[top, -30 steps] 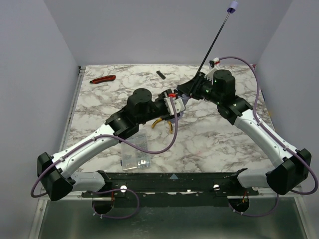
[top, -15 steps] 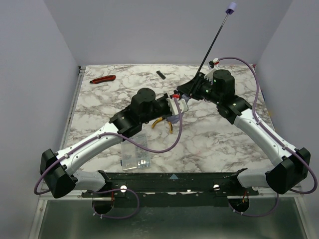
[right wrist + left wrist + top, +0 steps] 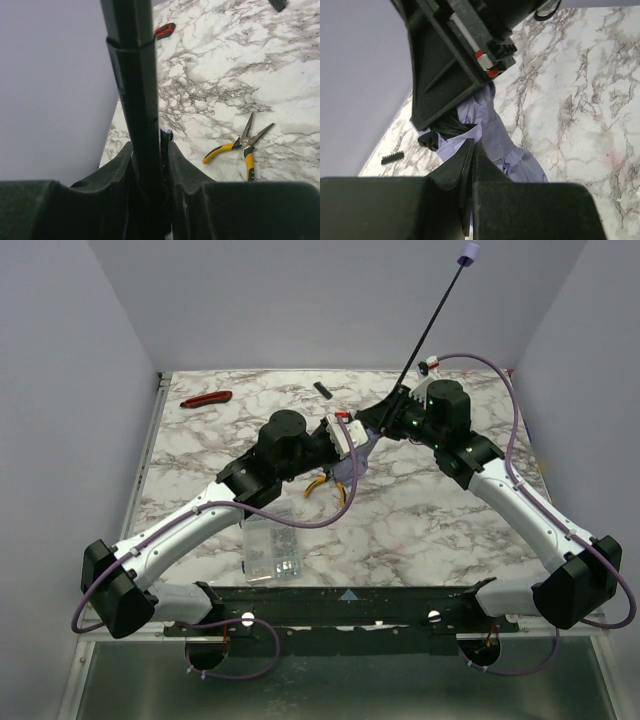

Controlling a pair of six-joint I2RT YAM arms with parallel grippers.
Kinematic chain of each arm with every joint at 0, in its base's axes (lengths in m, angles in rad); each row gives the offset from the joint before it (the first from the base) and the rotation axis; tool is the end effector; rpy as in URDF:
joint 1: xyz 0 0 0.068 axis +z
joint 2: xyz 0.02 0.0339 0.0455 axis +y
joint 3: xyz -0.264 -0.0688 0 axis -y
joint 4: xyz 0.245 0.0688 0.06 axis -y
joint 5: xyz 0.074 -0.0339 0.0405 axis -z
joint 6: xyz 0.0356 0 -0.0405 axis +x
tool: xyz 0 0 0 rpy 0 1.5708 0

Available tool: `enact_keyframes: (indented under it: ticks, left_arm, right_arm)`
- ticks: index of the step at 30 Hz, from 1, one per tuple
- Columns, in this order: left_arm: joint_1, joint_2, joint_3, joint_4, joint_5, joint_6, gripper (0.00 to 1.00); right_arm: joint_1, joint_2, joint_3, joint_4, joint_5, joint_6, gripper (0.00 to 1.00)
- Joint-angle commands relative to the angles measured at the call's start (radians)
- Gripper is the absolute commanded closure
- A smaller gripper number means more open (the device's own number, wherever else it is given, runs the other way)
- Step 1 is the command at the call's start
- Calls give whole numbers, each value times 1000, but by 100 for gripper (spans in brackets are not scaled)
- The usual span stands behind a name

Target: Open the umbrella

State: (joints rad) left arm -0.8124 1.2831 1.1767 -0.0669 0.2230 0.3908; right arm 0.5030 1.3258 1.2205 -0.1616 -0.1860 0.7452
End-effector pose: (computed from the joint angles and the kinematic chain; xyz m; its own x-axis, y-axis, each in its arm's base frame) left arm 0.2021 -0.2248 0.3815 0.2171 0.3110 -0.9253 0.8383 0.4263 0.3400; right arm 0.2693 0.1557 0.3748 -0.5971 0.4321 -0.6759 -0.3063 0.6558 0.6900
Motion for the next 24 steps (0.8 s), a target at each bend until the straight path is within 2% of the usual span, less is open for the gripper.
enact_keyframes:
  ticks: [1,5,14,19,24]
  left_arm:
    - [86,-22,9,11,-88,-133,100]
    - [143,-32,2,18,-99,-207,100]
    - [208,-3,8,-51,-65,-269,100]
    - [292,32,83,-181,254,-372,99]
    - [366,36,118,-255,454,-420,49]
  right_arm:
    - [5,-43,-25,64,-72,-47,100]
    - [3,-56,-42,71,-90,-64,100]
    - [2,-61,-37,119,-145,-96,100]
    - [-5,-66,-29,153,-147,-166,100]
    - [-6,-69,-12,204,-160,-248,100]
